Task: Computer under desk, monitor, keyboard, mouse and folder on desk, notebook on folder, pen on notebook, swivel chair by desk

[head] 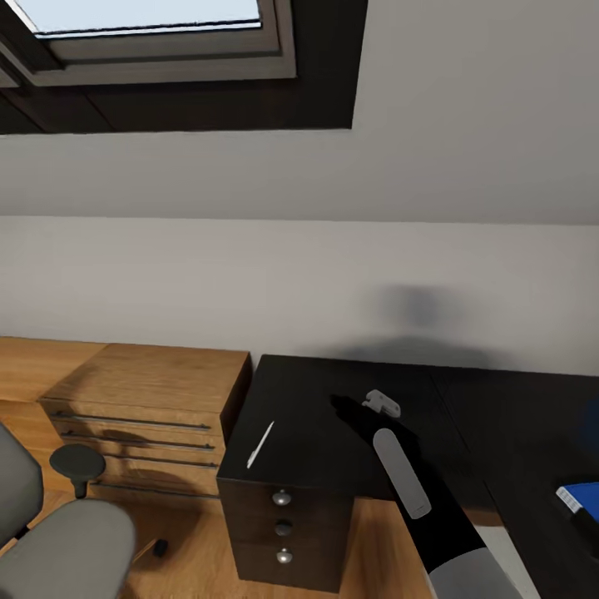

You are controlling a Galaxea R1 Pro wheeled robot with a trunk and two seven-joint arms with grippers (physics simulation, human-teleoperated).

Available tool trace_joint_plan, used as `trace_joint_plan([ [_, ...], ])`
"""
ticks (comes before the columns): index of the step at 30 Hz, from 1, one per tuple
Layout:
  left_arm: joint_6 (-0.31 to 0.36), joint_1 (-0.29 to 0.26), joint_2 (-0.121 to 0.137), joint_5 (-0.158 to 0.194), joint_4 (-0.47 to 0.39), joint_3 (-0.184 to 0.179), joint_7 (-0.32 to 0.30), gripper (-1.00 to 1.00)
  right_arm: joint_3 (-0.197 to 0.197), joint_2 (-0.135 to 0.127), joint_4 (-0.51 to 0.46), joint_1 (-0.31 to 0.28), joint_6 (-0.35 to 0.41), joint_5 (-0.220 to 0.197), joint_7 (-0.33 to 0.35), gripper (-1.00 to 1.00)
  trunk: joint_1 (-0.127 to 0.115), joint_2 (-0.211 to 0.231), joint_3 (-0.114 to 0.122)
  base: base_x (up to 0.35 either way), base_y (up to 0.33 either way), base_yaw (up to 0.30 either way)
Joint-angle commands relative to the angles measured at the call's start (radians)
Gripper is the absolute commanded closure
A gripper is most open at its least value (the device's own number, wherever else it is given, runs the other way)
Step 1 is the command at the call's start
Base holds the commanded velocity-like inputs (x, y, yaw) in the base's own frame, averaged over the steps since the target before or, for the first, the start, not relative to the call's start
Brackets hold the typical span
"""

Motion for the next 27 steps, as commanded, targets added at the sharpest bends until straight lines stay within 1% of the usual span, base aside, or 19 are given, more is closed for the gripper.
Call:
trace_joint_plan([
  [1,-0.006,-0.001,0.002,0.011,0.0,0.001,0.006,-1.0,0.001,0.0,-0.002,-0.001,0.001,-0.008,-0.009,-1.0,0.0,-0.001,-0.003,0.0,0.0,0.124],
  [2,-0.005,-0.001,0.002,0.011,0.004,0.017,0.005,-1.0,0.001,0.0,-0.001,-0.001,0.001,-0.007,-0.009,-1.0,0.0,-0.001,-0.004,0.0,0.0,0.079],
  [6,-0.001,-0.001,0.006,0.012,0.018,0.048,0.005,-1.0,0.002,0.001,0.001,-0.001,0.002,-0.007,-0.009,-1.0,0.0,-0.001,-0.01,0.0,0.0,0.034],
  [8,-0.001,-0.001,0.016,0.015,0.019,0.053,0.006,-1.0,0.002,0.001,0.0,-0.001,0.002,-0.006,-0.009,-1.0,0.0,-0.001,-0.013,0.0,0.0,0.004],
  [9,0.0,-0.001,0.025,0.017,0.019,0.065,0.005,-1.0,0.002,0.001,0.0,-0.001,0.002,-0.005,-0.009,-1.0,0.0,-0.001,-0.014,0.0,0.0,0.002],
  [10,0.0,-0.001,0.037,0.023,0.019,0.089,0.004,-1.0,0.003,0.001,0.0,-0.001,0.002,-0.005,-0.009,-1.0,0.0,-0.001,-0.016,0.0,0.0,0.001],
  [11,0.119,-0.001,0.098,0.064,-0.117,0.253,-0.027,-1.0,0.005,0.0,0.002,-0.001,0.002,-0.005,-0.009,-1.0,0.0,-0.001,-0.017,0.0,0.0,0.0],
  [12,0.152,-0.001,0.1,0.066,-0.143,0.264,-0.029,-1.0,0.005,0.0,0.002,-0.001,0.002,-0.004,-0.01,-1.0,0.0,-0.001,-0.019,0.0,0.0,0.0],
  [13,0.219,0.0,0.104,0.068,-0.195,0.287,-0.031,-1.0,0.005,0.0,0.002,-0.001,0.002,-0.004,-0.009,-1.0,0.0,-0.001,-0.019,0.0,0.0,0.0],
  [14,0.347,-0.001,0.108,0.07,-0.344,0.392,-0.033,-1.0,0.019,0.0,0.003,-0.001,0.003,0.004,-0.009,-1.0,0.0,-0.001,-0.02,0.0,0.0,0.0],
  [15,0.387,-0.001,0.108,0.07,-0.415,0.443,-0.028,-1.0,0.047,0.0,0.004,-0.001,0.003,0.024,-0.009,-1.0,0.0,-0.001,-0.02,0.0,0.0,0.0],
  [17,0.425,-0.001,0.109,0.07,-0.461,0.467,-0.022,-1.0,0.068,0.001,0.011,-0.001,0.003,0.044,-0.011,-1.0,0.0,-0.001,-0.02,0.0,0.0,0.0],
  [18,0.481,-0.001,0.109,0.069,-0.518,0.488,-0.01,-1.0,0.086,0.003,0.031,-0.001,0.003,0.067,-0.016,-1.0,0.0,-0.001,-0.02,0.0,0.0,0.0],
  [19,0.51,-0.001,0.109,0.069,-0.548,0.499,-0.002,-1.0,0.093,0.003,0.043,-0.002,0.004,0.079,-0.02,-1.0,0.0,-0.001,-0.02,0.0,0.0,0.0],
  [20,0.561,-0.001,0.108,0.07,-0.604,0.523,0.017,-1.0,0.102,0.009,0.071,-0.003,0.006,0.1,-0.029,-1.0,0.0,-0.001,-0.02,0.0,0.0,0.0],
  [22,0.614,-0.001,0.104,0.07,-0.675,0.556,0.052,-1.0,0.11,0.022,0.123,-0.01,0.009,0.122,-0.046,-1.0,0.0,-0.001,-0.02,0.0,0.0,0.0],
  [24,0.635,-0.001,0.102,0.071,-0.712,0.569,0.076,-1.0,0.114,0.029,0.166,-0.024,0.01,0.132,-0.058,-1.0,0.0,-0.001,-0.02,0.0,0.0,0.0],
  [25,0.649,-0.001,0.1,0.071,-0.747,0.578,0.095,-1.0,0.115,0.033,0.21,-0.048,0.01,0.14,-0.073,-1.0,0.0,-0.001,-0.02,0.0,0.0,0.0],
  [27,0.658,-0.001,0.098,0.071,-0.779,0.583,0.109,-1.0,0.118,0.037,0.254,-0.08,0.011,0.149,-0.091,-1.0,0.0,-0.001,-0.02,0.0,0.0,0.0],
])
